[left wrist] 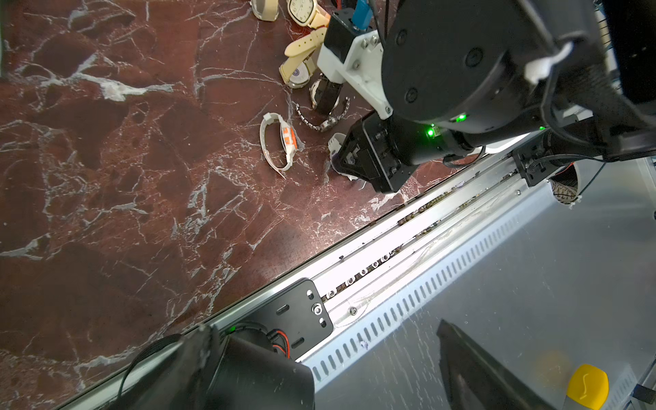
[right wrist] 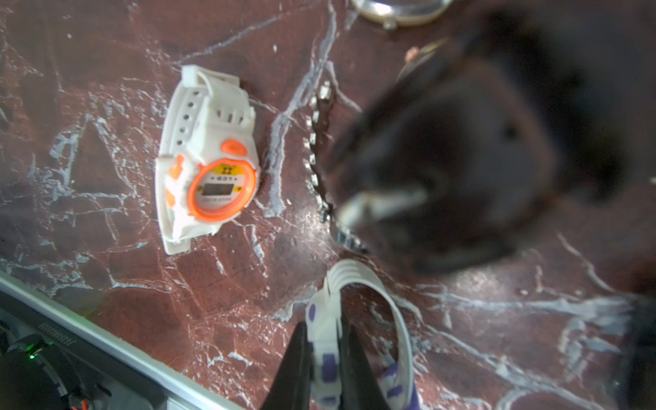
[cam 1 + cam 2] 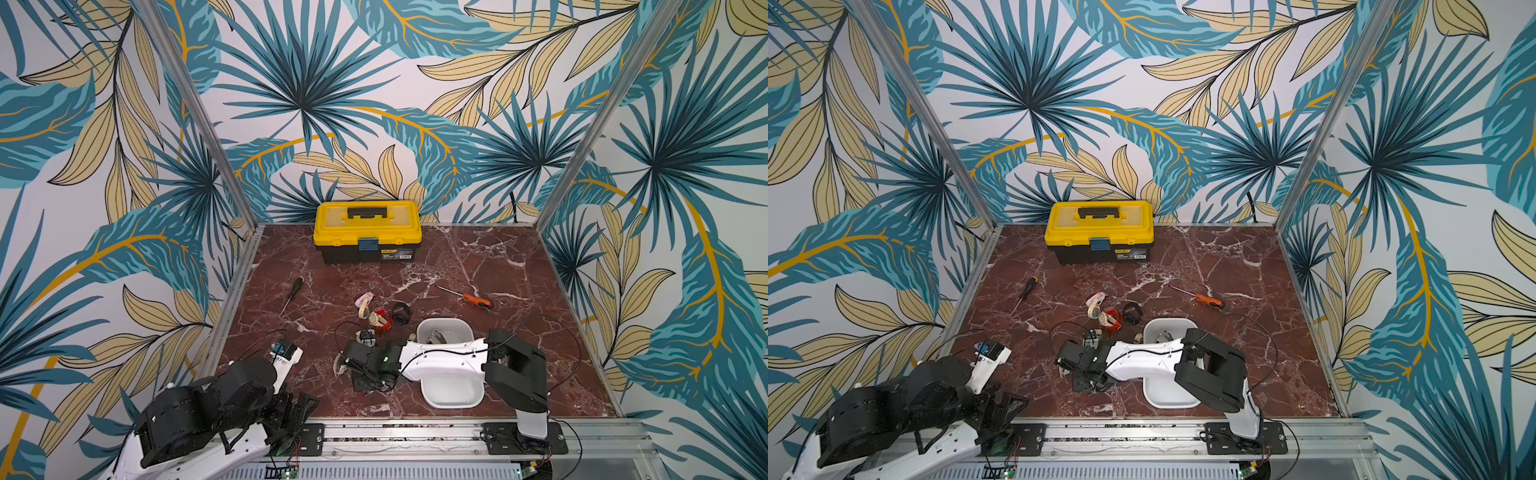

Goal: Put the watch into the storage box
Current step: Pick up the watch at the center of the board.

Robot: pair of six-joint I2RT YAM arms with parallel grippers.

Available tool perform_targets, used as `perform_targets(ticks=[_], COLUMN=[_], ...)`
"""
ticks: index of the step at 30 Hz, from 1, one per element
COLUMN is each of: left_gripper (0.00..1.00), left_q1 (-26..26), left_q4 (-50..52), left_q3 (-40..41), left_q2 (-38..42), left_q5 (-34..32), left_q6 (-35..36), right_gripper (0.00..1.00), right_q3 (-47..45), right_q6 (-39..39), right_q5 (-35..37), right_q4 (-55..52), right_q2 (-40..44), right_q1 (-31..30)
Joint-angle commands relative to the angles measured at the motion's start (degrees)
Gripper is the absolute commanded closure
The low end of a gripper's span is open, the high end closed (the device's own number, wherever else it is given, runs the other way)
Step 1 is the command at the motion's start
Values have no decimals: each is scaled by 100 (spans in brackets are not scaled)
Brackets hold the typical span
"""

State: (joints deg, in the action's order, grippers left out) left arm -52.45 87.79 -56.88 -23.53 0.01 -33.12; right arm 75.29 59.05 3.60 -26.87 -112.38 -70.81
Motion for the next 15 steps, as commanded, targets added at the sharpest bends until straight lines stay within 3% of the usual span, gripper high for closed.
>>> perform_targets(ticks=[1, 9, 15], left_gripper=[0, 0, 0], left_q1=[24, 23, -55], left_q4=[-293, -1044, -1678], left_q3=[31, -145, -447], left_q2=[-115, -589, -1049], left_q5=[-20, 241, 52], left_q6=[108, 535, 745], right_gripper=[88, 88, 88], right_q3=[25, -132, -555], right_q6=[-168, -339, -406], right_q5=[105, 291, 574], right_q4=[-139, -602, -1174], right_q2=[407, 1647, 2611], right_q1=[10, 166, 528])
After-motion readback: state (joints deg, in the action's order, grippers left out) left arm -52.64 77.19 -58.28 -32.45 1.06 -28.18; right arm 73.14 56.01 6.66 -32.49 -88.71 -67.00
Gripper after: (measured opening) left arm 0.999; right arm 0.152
